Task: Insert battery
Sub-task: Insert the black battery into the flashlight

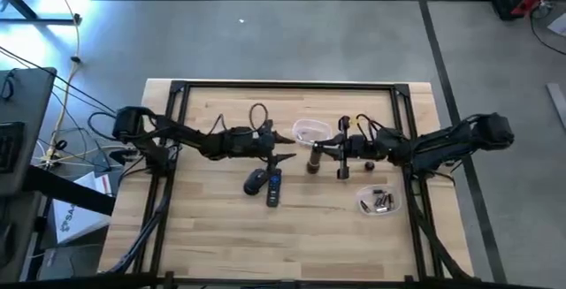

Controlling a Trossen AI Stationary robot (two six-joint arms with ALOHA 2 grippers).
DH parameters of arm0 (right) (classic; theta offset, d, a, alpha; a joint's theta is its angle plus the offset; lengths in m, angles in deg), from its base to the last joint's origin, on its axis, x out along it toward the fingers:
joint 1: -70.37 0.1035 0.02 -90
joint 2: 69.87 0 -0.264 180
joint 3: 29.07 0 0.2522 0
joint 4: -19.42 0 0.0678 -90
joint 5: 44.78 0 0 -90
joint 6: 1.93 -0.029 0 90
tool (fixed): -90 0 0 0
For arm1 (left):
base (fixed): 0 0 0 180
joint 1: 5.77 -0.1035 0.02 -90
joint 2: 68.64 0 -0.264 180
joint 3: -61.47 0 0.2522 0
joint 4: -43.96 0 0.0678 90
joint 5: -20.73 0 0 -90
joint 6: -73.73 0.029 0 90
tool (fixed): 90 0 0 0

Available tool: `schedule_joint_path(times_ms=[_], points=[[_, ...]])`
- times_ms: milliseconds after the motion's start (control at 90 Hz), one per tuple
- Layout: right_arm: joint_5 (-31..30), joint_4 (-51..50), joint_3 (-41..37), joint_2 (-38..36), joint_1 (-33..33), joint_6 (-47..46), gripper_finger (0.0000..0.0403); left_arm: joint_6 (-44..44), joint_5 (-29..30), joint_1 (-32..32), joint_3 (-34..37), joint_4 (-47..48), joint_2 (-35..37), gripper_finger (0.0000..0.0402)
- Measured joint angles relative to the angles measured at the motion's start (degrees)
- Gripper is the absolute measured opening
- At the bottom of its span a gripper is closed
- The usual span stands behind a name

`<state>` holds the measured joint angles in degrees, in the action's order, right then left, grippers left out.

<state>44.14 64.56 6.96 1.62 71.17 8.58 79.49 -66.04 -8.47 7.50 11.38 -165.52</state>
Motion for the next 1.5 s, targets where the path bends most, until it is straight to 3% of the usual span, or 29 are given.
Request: schedule_joint_path(times_ms=[178, 922, 1289, 1500], points=[[-1.96, -1.56, 0.0, 0.04, 0.22, -0.01, 0.0, 2.84, -0.09, -0.33, -2.36, -0.05, -2.73, 0.0177], [-2.16, -5.19, 0.02, 0.04, 0.26, -1.04, 0.0, 2.44, -1.2, -0.29, -2.44, -2.11, -2.6, 0.0177], [-3.32, -5.76, 0.04, 0.04, 0.26, -2.76, 0.0045, 3.36, -1.49, -0.29, -2.44, -2.94, -2.58, 0.0177], [-3.33, -5.63, 0.04, 0.02, 0.26, -2.74, 0.0051, 3.38, -1.51, -0.29, -2.44, -2.94, -2.58, 0.0177]])
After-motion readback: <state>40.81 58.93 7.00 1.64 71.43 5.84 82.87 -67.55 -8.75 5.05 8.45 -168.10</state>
